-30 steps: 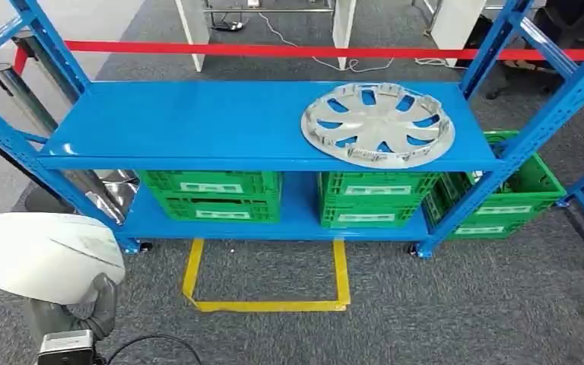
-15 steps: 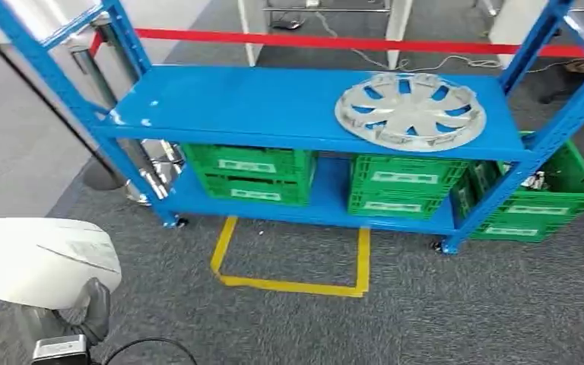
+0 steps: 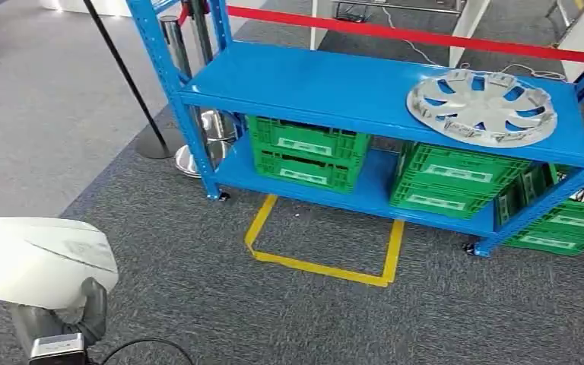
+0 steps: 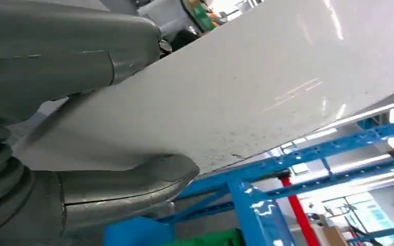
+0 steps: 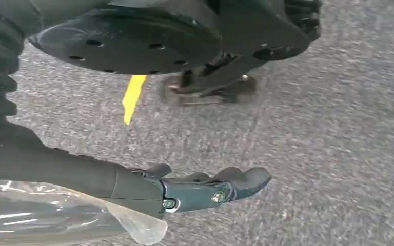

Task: Take the parts from the cabinet and place them on the table.

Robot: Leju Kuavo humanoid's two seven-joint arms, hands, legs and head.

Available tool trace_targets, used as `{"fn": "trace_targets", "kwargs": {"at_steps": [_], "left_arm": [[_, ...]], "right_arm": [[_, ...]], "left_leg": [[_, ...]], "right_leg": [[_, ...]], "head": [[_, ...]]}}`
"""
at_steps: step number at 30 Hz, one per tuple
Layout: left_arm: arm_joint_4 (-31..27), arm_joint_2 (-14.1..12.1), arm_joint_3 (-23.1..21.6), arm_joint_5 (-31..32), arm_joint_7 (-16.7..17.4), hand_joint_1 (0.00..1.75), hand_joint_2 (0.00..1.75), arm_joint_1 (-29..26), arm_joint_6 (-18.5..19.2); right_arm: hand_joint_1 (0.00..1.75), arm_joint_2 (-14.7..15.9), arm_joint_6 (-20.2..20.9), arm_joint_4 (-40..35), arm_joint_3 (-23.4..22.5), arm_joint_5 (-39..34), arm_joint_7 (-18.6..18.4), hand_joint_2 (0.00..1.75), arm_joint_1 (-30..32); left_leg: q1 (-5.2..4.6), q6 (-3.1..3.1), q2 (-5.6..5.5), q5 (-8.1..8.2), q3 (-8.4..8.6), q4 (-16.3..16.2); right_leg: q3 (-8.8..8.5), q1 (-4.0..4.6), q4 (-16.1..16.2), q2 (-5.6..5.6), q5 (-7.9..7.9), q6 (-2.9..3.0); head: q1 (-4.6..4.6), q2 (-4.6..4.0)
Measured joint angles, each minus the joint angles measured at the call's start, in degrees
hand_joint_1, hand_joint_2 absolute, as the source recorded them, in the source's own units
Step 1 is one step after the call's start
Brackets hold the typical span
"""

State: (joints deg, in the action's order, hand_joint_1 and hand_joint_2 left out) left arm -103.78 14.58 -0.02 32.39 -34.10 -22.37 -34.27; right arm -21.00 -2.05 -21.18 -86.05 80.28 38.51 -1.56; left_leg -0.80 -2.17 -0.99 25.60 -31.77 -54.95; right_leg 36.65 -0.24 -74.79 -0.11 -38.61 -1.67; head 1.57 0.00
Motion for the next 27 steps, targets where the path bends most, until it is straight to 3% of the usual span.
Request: {"fn": "trace_targets", "kwargs": {"at_steps": [1, 2, 3, 4, 5, 6, 7, 9, 10, 11, 12, 13, 14, 15, 16, 17, 19, 20, 21, 24, 25, 27], "left_arm": [[0.0, 0.0, 0.02, 0.0, 0.0, 1.75, 1.75, 0.0, 0.02], [0.0, 0.0, 0.04, 0.0, 0.0, 1.75, 1.75, 0.0, 0.02], [0.0, 0.02, 0.04, 0.0, 0.0, 1.75, 1.75, 0.0, 0.02], [0.0, 0.04, 0.04, 0.0, 0.0, 1.75, 1.75, 0.03, 0.02], [-0.02, 0.07, 0.04, 0.0, 0.0, 1.75, 1.75, 0.05, 0.02], [-0.07, 0.13, 0.04, 0.04, 0.0, 1.75, 1.75, 0.04, 0.04], [-0.09, 0.13, 0.04, 0.09, -0.02, 1.75, 1.75, 0.04, 0.04], [-0.09, 0.13, 0.07, 0.09, 0.0, 1.75, 1.75, -0.13, 0.07], [-0.09, 0.13, 0.07, 0.11, 0.0, 1.75, 1.75, -0.32, 0.04], [-0.11, 0.15, 0.09, 0.11, 0.02, 1.75, 1.75, -0.38, 0.04], [-0.11, 0.18, 0.09, 0.15, 0.07, 1.75, 1.75, -0.33, 0.07], [-0.11, 0.26, 0.09, 0.15, 0.09, 1.75, 1.75, -0.33, 0.24], [-0.11, 0.31, 0.09, 0.15, 0.09, 1.75, 1.75, -0.38, 0.52], [-0.11, 0.31, 0.09, 0.15, 0.09, 1.75, 1.75, -0.48, 0.63], [-0.11, 0.35, 0.09, 0.17, 0.09, 1.75, 1.75, -0.62, 0.74], [-0.11, 0.39, 0.09, 0.18, 0.09, 1.75, 1.75, -0.84, 0.85], [-0.22, 0.46, 0.09, 0.22, 0.09, 1.75, 1.75, -1.16, 0.87], [-0.44, 0.5, 0.09, 0.26, 0.07, 1.75, 1.75, -1.2, 0.85], [-0.57, 0.57, 0.09, 0.33, 0.07, 1.75, 1.75, -1.15, 0.85], [-0.77, 0.61, 0.11, 0.09, 0.02, 1.75, 1.75, -1.33, 1.91], [-0.77, 0.57, 0.02, -0.04, 0.04, 1.75, 1.75, -1.22, 2.65], [-0.77, 0.24, -0.7, -0.18, 0.75, 1.75, 1.75, -0.41, 2.95]], "right_arm": [[0.0, 0.02, 0.11, 0.0, 0.02, -0.19, 0.15, 1.75, -0.01], [0.0, 0.02, 0.15, 0.0, 0.04, -0.42, 0.22, 1.75, -0.01], [0.0, 0.02, 0.15, 0.0, 0.09, -0.55, 0.26, 1.75, -0.01], [0.0, 0.02, 0.17, 0.0, 0.18, -0.61, 0.35, 1.75, -0.04], [0.0, 0.02, 0.2, 0.0, 0.31, -0.63, 0.37, 1.75, -0.06], [0.0, 0.02, 0.2, 0.0, 0.37, -0.68, 0.44, 1.75, -0.03], [0.0, 0.02, 0.24, 0.0, 0.42, -0.68, 0.48, 1.75, -0.03], [0.0, 0.02, 0.26, 0.07, 0.53, -1.07, 0.68, 1.75, 0.0], [0.0, -0.13, 0.52, 0.15, 0.52, -1.76, 0.94, 1.75, -0.03], [0.0, -0.07, 0.98, 0.13, 0.63, -3.0, 1.14, 1.75, -0.07], [0.0, -0.07, 1.77, 0.07, 1.03, -4.77, 1.29, 1.75, 0.06], [0.0, -0.04, 3.29, -0.37, 1.84, -7.69, 1.38, 1.75, 0.33], [0.0, -0.02, 5.72, -1.15, 3.27, -11.78, 1.42, 1.75, 0.71], [0.0, 0.19, 9.55, -2.7, 5.03, -17.24, 1.38, 1.75, 1.44], [0.0, 0.2, 11.9, -4.42, 6.76, -20.19, 1.16, 1.75, 2.38], [0.0, 0.22, 13.88, -6.52, 9.45, -22.74, 0.68, 1.75, 3.03], [0.0, 0.37, 14.58, -8.64, 12.46, -24.31, 0.39, 1.75, 3.91], [0.0, 0.42, 14.77, -9.88, 13.77, -24.57, 0.37, 1.75, 4.18], [0.0, 0.39, 14.89, -10.41, 14.52, -24.63, 0.35, 1.75, 4.42], [0.0, 0.39, 15.08, -12.08, 16.43, -26.83, 0.15, 1.75, 4.77], [0.0, 0.55, 15.17, -12.44, 16.7, -28.09, 0.39, 1.75, 4.52], [0.0, 3.26, 14.95, -11.05, 16.96, -31.04, 1.16, 1.75, 3.33]], "left_leg": [[-0.13, 0.04, -0.6, -0.67, -0.99, -0.17], [-0.24, 0.11, -1.19, -1.33, -1.97, -0.37], [-0.27, 0.18, -1.79, -1.9, -2.71, -0.52], [-0.29, 0.36, -2.56, -2.61, -3.35, -0.81], [-0.63, 0.58, -3.1, -3.12, -3.91, -1.17], [-0.68, 0.67, -3.59, -3.75, -4.35, -1.44], [-0.58, 0.88, -4.1, -4.43, -4.51, -1.42], [-0.57, 1.55, -5.55, -5.61, -4.96, -1.19], [-0.56, 1.75, -4.43, -4.71, -5.44, -1.66], [-0.55, 2.3, -1.98, -1.26, -5.92, -3.44], [-0.19, 2.82, -0.7, 2.66, -6.65, -6.97], [0.15, 3.24, -0.06, 6.14, -7.5, -11.43], [0.47, 3.6, 0.26, 8.46, -8.07, -15.75], [0.82, 3.89, 0.4, 8.99, -8.2, -19.36], [1.04, 4.05, 0.46, 7.78, -7.47, -20.19], [1.24, 4.09, 0.66, 5.87, -5.59, -18.76], [1.32, 3.8, 1.99, 3.26, 0.84, -10.23], [1.07, 3.35, 4.42, 3.38, 4.77, -4.6], [0.6, 2.81, 5.29, 4.2, 6.18, -1.6], [0.04, 1.79, 4.16, 4.05, 5.1, -0.93], [0.29, 1.07, 3.43, 3.62, 5.08, 0.28], [0.4, 0.02, 2.71, 2.68, 4.02, 0.36]], "right_leg": [[-1.19, 0.18, 0.71, 0.04, 2.31, 0.34], [-3.49, 0.36, 3.39, 0.17, 5.07, 0.63], [-6.11, 0.44, 7.04, 0.66, 6.79, 0.93], [-10.34, 0.49, 13.3, 2.92, 7.23, 1.39], [-14.0, 0.57, 18.81, 5.28, 5.19, 1.72], [-15.68, 0.17, 21.64, 5.11, 4.49, 1.63], [-14.56, 0.48, 21.2, 4.71, 4.51, 1.69], [-13.91, 0.61, 20.99, 3.26, 5.12, 2.33], [-13.33, 0.12, 21.03, 1.95, 5.74, 2.71], [-12.79, 0.23, 21.02, 1.38, 6.33, 3.13], [-12.24, 0.3, 21.01, 0.38, 6.81, 3.5], [-11.6, 0.37, 20.9, -0.48, 7.27, 3.45], [-10.99, 0.38, 20.79, -1.38, 7.68, 3.33], [-10.17, 0.35, 20.51, -2.47, 8.07, 3.15], [-9.35, 0.33, 20.18, -3.44, 8.34, 2.94], [-8.63, 0.31, 19.73, -4.35, 8.6, 2.74], [-7.99, 0.33, 18.97, -5.52, 9.04, 2.4], [-7.51, 0.39, 18.73, -5.98, 9.25, 2.16], [-7.11, 0.62, 18.29, -6.5, 9.56, 1.8], [-6.43, 0.29, 18.35, -7.99, 10.58, 0.68], [-6.09, 0.24, 18.21, -8.1, 10.55, 0.32], [-4.22, -0.05, 15.2, -2.49, 6.98, -0.23]], "head": [[0.0, 0.0], [-0.02, 0.0], [-0.02, 0.0], [-0.02, 0.0], [0.04, 0.0], [-0.2, 0.0], [-0.11, 0.0], [-0.02, 0.0], [0.14, 0.0], [-0.42, 0.0], [-0.61, 0.0], [-0.57, 0.0], [-0.63, 0.0], [-0.63, 0.0], [-0.7, 0.0], [-0.66, 0.0], [-0.66, 0.0], [-0.66, 0.0], [-0.61, 0.0], [-0.61, 0.0], [-0.68, 0.0], [-0.52, 0.0]]}}
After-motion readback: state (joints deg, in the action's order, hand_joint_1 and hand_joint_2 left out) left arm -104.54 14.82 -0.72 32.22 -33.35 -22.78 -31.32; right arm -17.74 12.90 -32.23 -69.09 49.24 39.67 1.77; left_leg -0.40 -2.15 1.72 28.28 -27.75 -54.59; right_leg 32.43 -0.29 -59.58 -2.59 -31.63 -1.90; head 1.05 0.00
